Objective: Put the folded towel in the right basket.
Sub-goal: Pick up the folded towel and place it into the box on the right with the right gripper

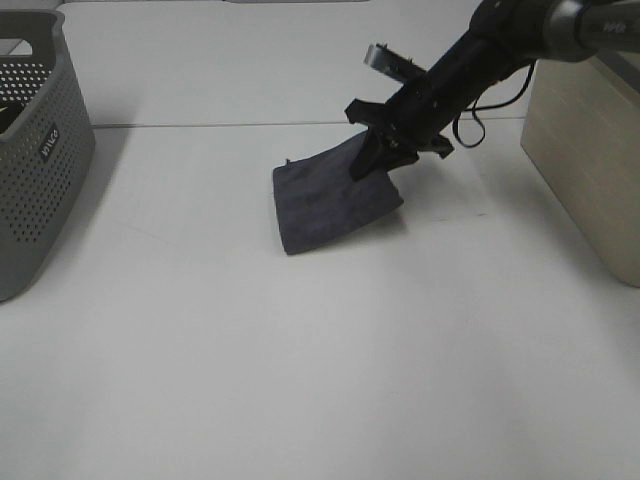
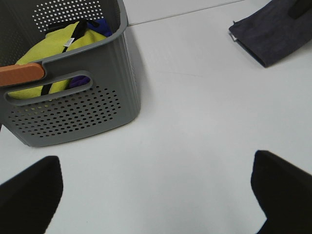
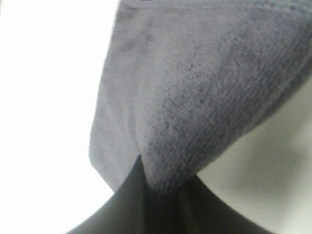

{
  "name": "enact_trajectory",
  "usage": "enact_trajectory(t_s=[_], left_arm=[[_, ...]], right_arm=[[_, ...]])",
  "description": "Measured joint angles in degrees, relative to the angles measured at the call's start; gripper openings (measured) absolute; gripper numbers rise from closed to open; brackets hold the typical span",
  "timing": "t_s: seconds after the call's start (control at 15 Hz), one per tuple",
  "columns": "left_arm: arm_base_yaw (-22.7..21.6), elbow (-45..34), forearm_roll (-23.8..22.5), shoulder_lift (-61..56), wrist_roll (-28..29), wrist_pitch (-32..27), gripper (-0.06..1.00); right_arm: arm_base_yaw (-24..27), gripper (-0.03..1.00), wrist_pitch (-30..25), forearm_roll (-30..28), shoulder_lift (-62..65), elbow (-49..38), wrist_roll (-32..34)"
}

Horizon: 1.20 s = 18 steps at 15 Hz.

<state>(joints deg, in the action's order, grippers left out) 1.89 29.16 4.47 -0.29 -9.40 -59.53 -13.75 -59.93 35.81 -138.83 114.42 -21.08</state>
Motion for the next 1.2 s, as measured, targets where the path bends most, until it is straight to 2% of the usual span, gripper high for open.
enact_trajectory(t_s=[0.4, 0.47, 0.67, 0.8, 1.0, 1.07, 1.13, 1.2], left_arm=[[0.0, 0.0, 0.0, 0.0, 0.0, 0.0, 0.99], [0.0, 0.0, 0.0, 0.0, 0.0, 0.0, 0.99], [0.0, 0.0, 0.0, 0.0, 0.0, 0.0, 0.99], [0.0, 0.0, 0.0, 0.0, 0.0, 0.0, 0.99], [0.0, 0.0, 0.0, 0.0, 0.0, 0.0, 0.99], [0.0, 0.0, 0.0, 0.0, 0.0, 0.0, 0.99], [0.0, 0.0, 0.0, 0.0, 0.0, 0.0, 0.99], [0.0, 0.0, 0.0, 0.0, 0.0, 0.0, 0.99]], right_arm=[[0.0, 0.08, -0.34, -14.9, 16.67, 0.0, 6.7], [0.0, 0.08, -0.4, -22.12, 22.23, 0.0, 8.82], [0.86, 0.08, -0.57, -33.17, 29.28, 0.0, 13.58], [4.47, 0.08, -0.63, -34.21, 32.31, 0.0, 14.44], [13.18, 0.08, -0.69, -32.83, 33.29, 0.0, 14.78], [19.02, 0.08, -0.74, -29.62, 33.29, 0.0, 14.78], [20.68, 0.08, -0.74, -28.42, 33.23, 0.0, 14.78], [24.58, 0.08, -0.63, -25.67, 32.95, 0.0, 14.78]])
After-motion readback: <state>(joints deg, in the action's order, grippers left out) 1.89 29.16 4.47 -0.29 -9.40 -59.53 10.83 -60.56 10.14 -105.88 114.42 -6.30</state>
